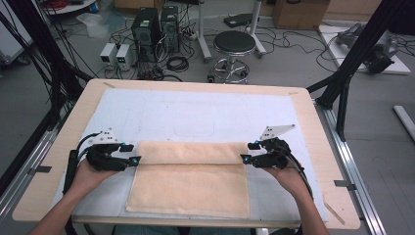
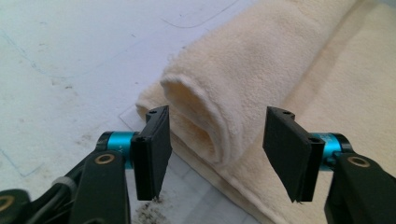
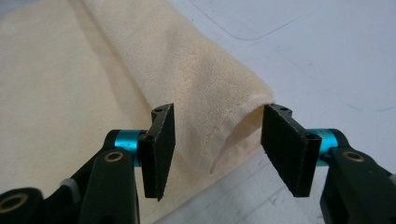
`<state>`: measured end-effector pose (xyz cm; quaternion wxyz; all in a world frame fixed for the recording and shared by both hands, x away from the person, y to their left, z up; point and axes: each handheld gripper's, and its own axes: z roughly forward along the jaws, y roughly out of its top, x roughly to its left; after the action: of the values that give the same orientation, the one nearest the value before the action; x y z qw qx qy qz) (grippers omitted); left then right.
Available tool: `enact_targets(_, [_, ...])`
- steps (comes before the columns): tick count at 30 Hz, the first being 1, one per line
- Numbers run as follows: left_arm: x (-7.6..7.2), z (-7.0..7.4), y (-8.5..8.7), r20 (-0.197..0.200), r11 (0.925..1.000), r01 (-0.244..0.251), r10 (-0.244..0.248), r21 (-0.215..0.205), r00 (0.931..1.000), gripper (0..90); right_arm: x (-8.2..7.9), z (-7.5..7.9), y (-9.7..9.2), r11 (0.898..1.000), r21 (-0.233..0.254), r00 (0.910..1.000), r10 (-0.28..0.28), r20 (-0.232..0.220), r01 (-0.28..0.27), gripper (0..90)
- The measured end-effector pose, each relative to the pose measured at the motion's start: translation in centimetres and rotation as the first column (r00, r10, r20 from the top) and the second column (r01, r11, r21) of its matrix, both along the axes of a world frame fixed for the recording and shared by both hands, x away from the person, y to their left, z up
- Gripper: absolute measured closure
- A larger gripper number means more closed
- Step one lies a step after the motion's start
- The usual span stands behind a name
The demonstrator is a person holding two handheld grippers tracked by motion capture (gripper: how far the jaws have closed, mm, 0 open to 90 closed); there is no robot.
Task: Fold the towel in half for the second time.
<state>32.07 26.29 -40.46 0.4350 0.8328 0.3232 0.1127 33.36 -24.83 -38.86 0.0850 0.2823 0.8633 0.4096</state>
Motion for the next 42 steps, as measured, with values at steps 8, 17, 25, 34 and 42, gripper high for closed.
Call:
enact_targets(8, [2.1, 0.8, -0.6, -0.025, 0.9996, 0.000, -0.001, -0.030, 0.9997, 37.0, 2.0, 0.2, 0.0, 0.999, -0.016, 0.9991, -0.042, 0.006, 0.042, 41.0])
enact_targets(17, [3.2, -0.1, -1.8, -0.062, 0.9992, 0.039, -0.040, -0.010, 0.9973, 47.5, 2.8, -0.3, 0.6, 1.000, 0.007, 0.9999, -0.002, -0.015, 0.003, 39.8])
enact_targets(25, [2.5, 0.5, -1.5, -0.032, 0.9963, 0.084, -0.085, -0.018, 0.9959, 77.7, 3.2, -0.7, 2.2, 0.995, -0.025, 0.9938, 0.095, -0.058, -0.097, 78.5])
enact_targets(34, [-1.4, 1.5, -0.9, 0.044, 0.9909, 0.129, -0.127, -0.039, 0.9909, 82.4, -0.8, 1.7, 1.9, 0.986, -0.009, 0.9862, 0.165, 0.017, -0.165, 82.6])
enact_targets(42, [-4.2, 1.1, -0.5, 0.054, 0.9881, 0.150, -0.148, -0.033, 0.9874, 82.6, -4.1, 1.6, 1.8, 0.982, -0.008, 0.9815, 0.186, 0.044, -0.186, 82.6])
